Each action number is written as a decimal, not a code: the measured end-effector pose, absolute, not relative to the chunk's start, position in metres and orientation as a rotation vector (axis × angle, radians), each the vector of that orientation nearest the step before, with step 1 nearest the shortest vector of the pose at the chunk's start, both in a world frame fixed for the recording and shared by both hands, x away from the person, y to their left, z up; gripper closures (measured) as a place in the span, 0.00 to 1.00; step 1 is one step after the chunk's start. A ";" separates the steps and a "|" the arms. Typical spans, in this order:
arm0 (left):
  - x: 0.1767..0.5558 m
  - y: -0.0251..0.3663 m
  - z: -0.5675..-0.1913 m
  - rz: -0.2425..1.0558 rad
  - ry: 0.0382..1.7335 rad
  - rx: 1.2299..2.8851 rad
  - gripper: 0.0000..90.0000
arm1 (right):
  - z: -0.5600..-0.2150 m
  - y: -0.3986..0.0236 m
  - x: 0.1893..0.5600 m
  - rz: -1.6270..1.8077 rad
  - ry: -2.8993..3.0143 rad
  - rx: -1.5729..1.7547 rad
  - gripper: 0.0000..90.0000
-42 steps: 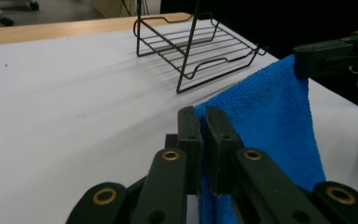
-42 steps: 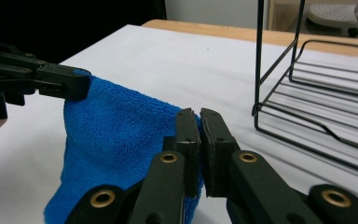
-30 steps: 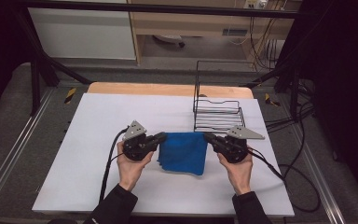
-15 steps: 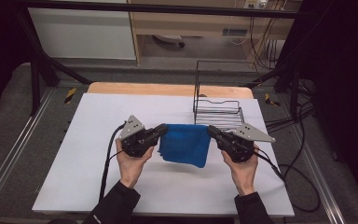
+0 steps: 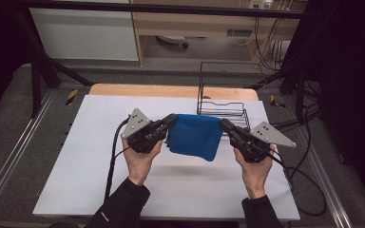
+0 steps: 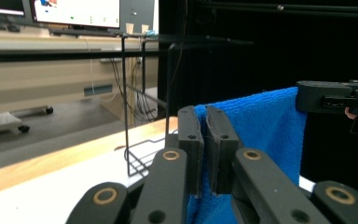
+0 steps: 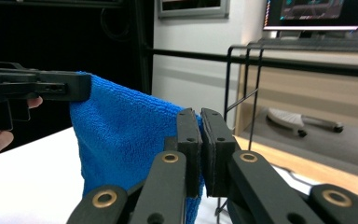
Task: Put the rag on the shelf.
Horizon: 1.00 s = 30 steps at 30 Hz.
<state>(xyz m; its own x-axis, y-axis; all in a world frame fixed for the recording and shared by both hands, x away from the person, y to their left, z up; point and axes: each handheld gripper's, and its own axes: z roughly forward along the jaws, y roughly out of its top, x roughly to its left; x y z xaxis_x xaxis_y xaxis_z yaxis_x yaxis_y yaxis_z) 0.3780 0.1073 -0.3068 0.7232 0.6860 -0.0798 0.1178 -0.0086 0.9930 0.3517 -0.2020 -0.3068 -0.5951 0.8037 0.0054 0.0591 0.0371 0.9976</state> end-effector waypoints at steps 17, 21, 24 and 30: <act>0.383 0.088 -0.281 0.537 0.626 1.455 0.95 | -0.280 -0.212 0.349 1.648 1.560 0.843 0.97; 0.386 0.084 -0.273 0.550 0.613 1.438 0.95 | -0.274 -0.214 0.349 1.654 1.525 0.835 0.97; 0.388 0.080 -0.268 0.550 0.609 1.430 0.95 | -0.270 -0.216 0.350 1.644 1.503 0.830 0.97; 0.396 0.069 -0.259 0.552 0.597 1.413 0.95 | -0.257 -0.223 0.355 1.640 1.458 0.833 0.97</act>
